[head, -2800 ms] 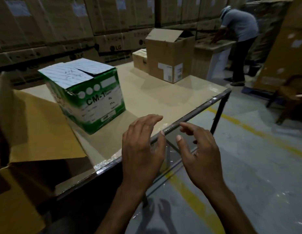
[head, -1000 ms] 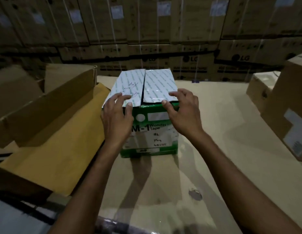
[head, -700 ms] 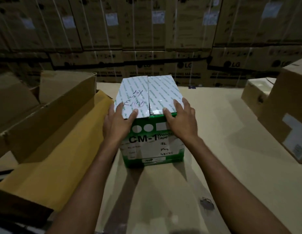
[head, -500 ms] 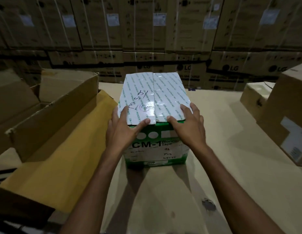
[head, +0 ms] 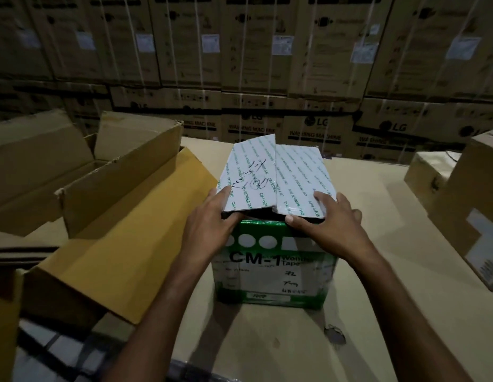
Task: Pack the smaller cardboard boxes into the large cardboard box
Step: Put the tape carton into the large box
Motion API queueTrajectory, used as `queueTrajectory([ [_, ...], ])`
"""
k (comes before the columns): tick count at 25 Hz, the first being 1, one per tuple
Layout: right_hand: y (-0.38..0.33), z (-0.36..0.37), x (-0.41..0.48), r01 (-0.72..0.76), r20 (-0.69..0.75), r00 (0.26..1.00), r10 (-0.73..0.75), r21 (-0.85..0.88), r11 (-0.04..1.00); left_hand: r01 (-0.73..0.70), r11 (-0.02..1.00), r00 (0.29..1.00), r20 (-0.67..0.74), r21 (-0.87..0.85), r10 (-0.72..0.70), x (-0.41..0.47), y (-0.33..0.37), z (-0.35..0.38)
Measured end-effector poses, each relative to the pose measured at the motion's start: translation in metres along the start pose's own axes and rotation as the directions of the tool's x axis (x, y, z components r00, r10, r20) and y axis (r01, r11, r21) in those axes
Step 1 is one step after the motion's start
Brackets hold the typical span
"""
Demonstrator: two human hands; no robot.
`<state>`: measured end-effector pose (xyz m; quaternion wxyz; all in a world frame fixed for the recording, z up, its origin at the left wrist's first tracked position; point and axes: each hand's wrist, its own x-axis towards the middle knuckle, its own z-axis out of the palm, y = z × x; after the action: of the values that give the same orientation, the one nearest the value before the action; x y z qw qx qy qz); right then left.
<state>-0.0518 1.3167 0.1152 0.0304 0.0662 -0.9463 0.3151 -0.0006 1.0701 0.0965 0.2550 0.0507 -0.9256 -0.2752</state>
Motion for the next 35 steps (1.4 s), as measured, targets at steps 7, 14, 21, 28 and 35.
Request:
queueTrajectory([
  [7,0.017,-0.012,-0.013,-0.013,-0.016,1.0,0.013,0.022,1.0,0.131,0.984,0.99,0.073,-0.122,-0.123,-0.017,0.018,-0.015],
  [14,0.033,-0.018,-0.021,-0.124,0.019,0.99,0.137,0.567,0.814,0.467,0.673,0.884,0.272,-0.574,-0.38,-0.026,0.02,-0.011],
  [21,0.0,-0.064,-0.074,0.278,-0.387,0.921,-0.041,0.58,0.766,0.175,0.562,0.972,0.051,-0.808,-0.229,-0.06,0.054,-0.05],
  [28,-0.101,-0.08,-0.092,0.636,-0.684,0.711,-0.166,0.523,0.567,-0.144,0.605,0.98,-0.196,-0.783,-0.021,-0.028,0.047,-0.16],
  [35,-0.235,-0.025,-0.116,0.774,-0.778,0.582,-0.235,0.442,0.453,-0.335,0.653,0.933,-0.336,-0.679,0.129,-0.021,-0.046,-0.297],
])
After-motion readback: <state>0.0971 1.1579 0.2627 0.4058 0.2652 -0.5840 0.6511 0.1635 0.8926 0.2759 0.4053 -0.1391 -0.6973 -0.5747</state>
